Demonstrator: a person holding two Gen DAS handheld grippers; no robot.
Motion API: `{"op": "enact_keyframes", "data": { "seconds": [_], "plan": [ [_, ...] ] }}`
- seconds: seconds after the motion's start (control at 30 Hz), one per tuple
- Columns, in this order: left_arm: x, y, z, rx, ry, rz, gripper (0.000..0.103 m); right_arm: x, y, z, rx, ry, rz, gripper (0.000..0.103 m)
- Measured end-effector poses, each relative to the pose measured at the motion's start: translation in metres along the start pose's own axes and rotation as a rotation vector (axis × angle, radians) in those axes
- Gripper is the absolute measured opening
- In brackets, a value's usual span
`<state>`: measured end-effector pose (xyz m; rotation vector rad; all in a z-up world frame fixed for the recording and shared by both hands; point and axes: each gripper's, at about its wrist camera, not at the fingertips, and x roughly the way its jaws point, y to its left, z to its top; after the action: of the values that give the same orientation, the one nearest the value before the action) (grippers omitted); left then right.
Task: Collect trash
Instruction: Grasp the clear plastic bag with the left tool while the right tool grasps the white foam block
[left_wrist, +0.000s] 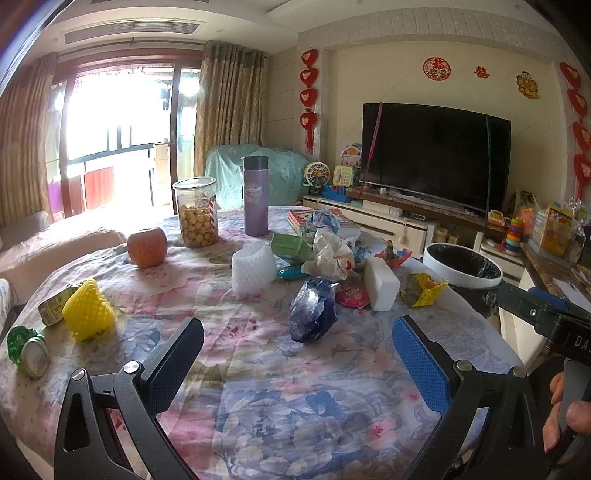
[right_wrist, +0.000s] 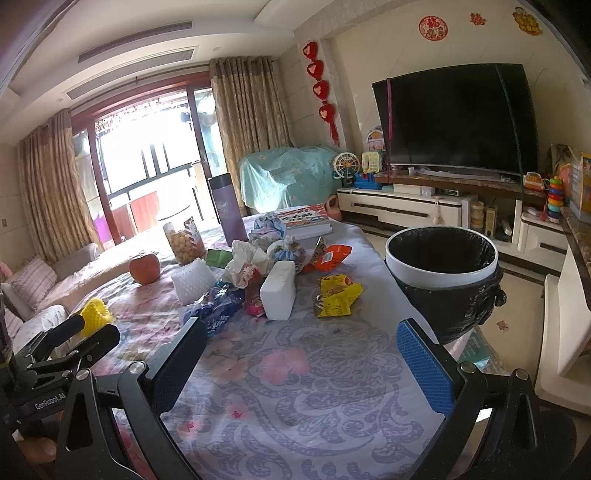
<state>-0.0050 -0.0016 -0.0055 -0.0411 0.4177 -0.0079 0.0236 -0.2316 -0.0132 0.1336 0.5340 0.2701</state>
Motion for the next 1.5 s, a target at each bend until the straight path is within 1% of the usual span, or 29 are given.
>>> {"op": "enact_keyframes", "data": {
  "seconds": [0.2, 0.37, 0.53, 0.67, 0.77, 0.83, 0.9, 1.0, 1.07, 1.17, 1.23, 1.3, 1.37, 1.4, 1.43, 1.47, 1.5],
  "plan": [
    [0.007, 0.005, -0.001, -0.006, 0.015, 0.004, 0.102, 0.006, 0.003, -0.001, 0.004, 0.009, 0.020, 0.103],
    [0.023, 0.011, -0.001, 0.002, 0.057, 0.022, 0.102, 0.018, 0.007, -0.001, 0.006, 0.030, 0.049, 0.103],
    [0.047, 0.022, 0.000, -0.027, 0.115, 0.017, 0.102, 0.041, 0.012, -0.001, 0.004, 0.076, 0.063, 0.102],
    [0.066, 0.026, 0.002, -0.043, 0.148, 0.014, 0.102, 0.063, 0.010, -0.004, 0.019, 0.136, 0.080, 0.102],
    [0.079, 0.026, 0.004, -0.055, 0.170, -0.002, 0.102, 0.079, 0.008, -0.004, 0.022, 0.177, 0.080, 0.101],
    [0.089, 0.025, 0.006, -0.049, 0.182, -0.009, 0.102, 0.090, 0.006, -0.003, 0.038, 0.206, 0.087, 0.098],
    [0.099, 0.022, 0.008, -0.035, 0.194, -0.009, 0.102, 0.101, 0.004, -0.001, 0.048, 0.230, 0.093, 0.090],
    [0.115, 0.017, 0.010, -0.013, 0.224, -0.005, 0.102, 0.117, 0.003, 0.001, 0.056, 0.257, 0.105, 0.083],
    [0.126, 0.014, 0.011, -0.003, 0.250, -0.001, 0.102, 0.127, 0.002, 0.003, 0.068, 0.281, 0.124, 0.080],
    [0.140, 0.010, 0.015, 0.003, 0.281, 0.002, 0.099, 0.140, 0.001, 0.005, 0.084, 0.302, 0.141, 0.078],
    [0.148, 0.008, 0.019, 0.005, 0.294, 0.004, 0.095, 0.149, 0.000, 0.007, 0.094, 0.321, 0.155, 0.073],
    [0.156, 0.007, 0.022, 0.005, 0.306, -0.004, 0.093, 0.158, -0.001, 0.008, 0.101, 0.339, 0.168, 0.065],
    [0.163, 0.006, 0.025, 0.012, 0.314, -0.009, 0.091, 0.166, -0.002, 0.010, 0.107, 0.355, 0.178, 0.060],
    [0.166, 0.005, 0.025, 0.014, 0.319, -0.017, 0.084, 0.171, -0.003, 0.010, 0.111, 0.362, 0.182, 0.056],
    [0.170, 0.004, 0.024, 0.018, 0.332, -0.034, 0.074, 0.174, -0.003, 0.011, 0.113, 0.368, 0.186, 0.054],
    [0.172, 0.003, 0.023, 0.020, 0.345, -0.050, 0.068, 0.177, -0.003, 0.011, 0.114, 0.373, 0.189, 0.050],
    [0.176, 0.004, 0.023, 0.021, 0.354, -0.061, 0.053, 0.181, -0.004, 0.011, 0.114, 0.380, 0.190, 0.046]
  ]
}}
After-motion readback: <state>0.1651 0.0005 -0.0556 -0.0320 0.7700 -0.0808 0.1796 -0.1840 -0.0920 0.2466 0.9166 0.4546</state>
